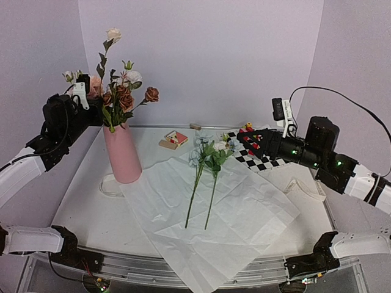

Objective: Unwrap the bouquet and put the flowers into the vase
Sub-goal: Insert the fake flower into the vase.

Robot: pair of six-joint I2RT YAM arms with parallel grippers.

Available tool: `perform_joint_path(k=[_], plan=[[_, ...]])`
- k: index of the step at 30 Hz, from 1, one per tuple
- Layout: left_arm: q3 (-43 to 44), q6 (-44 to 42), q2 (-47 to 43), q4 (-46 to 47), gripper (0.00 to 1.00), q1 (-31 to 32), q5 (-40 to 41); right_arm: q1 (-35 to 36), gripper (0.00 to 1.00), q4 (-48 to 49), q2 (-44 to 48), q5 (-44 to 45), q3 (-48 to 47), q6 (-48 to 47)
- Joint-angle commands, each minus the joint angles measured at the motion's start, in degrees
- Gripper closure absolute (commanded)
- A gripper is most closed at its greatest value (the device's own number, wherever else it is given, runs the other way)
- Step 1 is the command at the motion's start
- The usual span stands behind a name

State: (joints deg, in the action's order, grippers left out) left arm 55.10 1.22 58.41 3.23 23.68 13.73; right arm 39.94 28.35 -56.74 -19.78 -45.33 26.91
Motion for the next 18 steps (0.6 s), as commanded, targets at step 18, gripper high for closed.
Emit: perform_joint_path(k=[18], plan=[[-4.99, 6.93, 2.04, -2.38, 0.74, -0.02, -0.10, 0.31, 0.03, 0.86, 4.06, 0.53, 1.01, 0.12]])
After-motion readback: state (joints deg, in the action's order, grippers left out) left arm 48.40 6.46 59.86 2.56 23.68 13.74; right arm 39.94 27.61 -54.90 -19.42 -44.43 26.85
